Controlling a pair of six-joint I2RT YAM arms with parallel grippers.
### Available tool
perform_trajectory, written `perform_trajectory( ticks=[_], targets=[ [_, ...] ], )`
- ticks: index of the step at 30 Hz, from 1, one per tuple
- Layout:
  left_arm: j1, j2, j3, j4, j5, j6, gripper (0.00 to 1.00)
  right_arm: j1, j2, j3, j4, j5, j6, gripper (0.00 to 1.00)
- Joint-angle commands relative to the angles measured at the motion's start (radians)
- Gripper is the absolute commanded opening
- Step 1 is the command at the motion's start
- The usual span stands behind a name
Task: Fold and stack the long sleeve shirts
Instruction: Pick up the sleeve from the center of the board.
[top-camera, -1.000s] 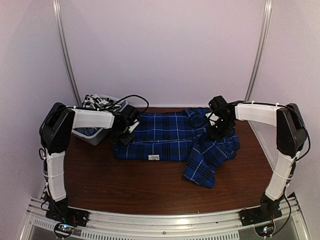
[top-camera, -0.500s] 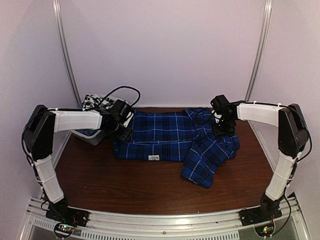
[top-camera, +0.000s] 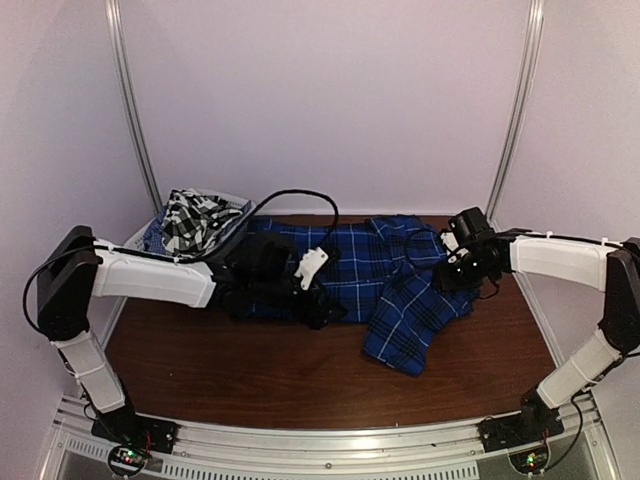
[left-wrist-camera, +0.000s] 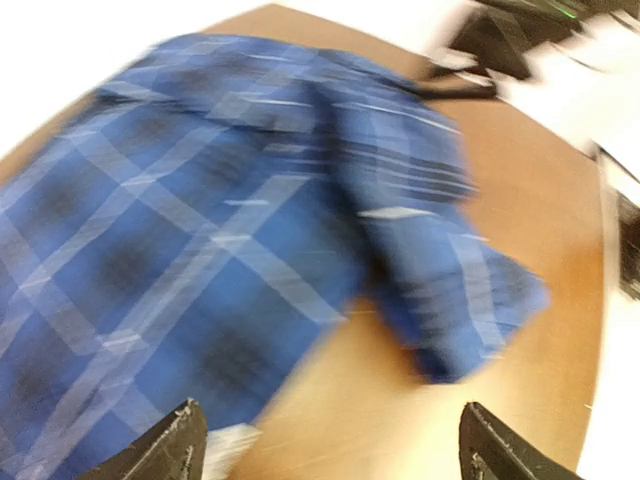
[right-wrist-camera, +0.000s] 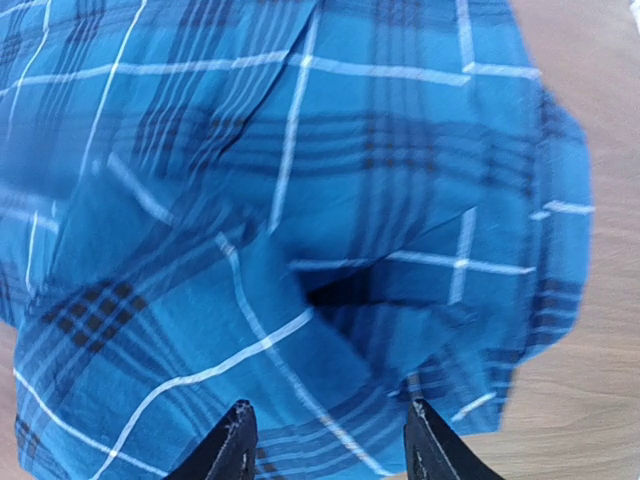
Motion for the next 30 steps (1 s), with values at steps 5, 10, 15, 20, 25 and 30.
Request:
perform_trajectory(
  ticks=[5,10,15,20,25,30],
  targets=[
    [-0.128,0.235,0.107,0.152,0.188,-0.032,0.91,-0.007,-0.028,-0.082,0.111,-0.118,0.040,0.51],
    [-0.147,0.328,0.148,0.182,0.254,-0.050,0.88,-0.006,-0.045,-0.101,0.111,-0.112,0.040,0.51],
    [-0.149,0.385,0.180,0.223,0.322,-0.065,0.65,-0.007,-0.062,-0.111,0.112,-0.109,0.041,0.51],
    [-0.151,0.431,0.234,0.215,0.399,-0.069,0.31,-0.009,-0.082,-0.118,0.108,-0.088,0.043,0.51],
    [-0.151,0.399,0.249,0.166,0.437,-0.052,0.00,-0.024,-0.113,-0.118,0.095,-0.069,0.041,0.51],
    [-0.150,0.269,0.262,0.128,0.461,-0.057,0.00,-0.048,-0.173,-0.127,0.092,-0.062,0.051,0.52]
  ],
)
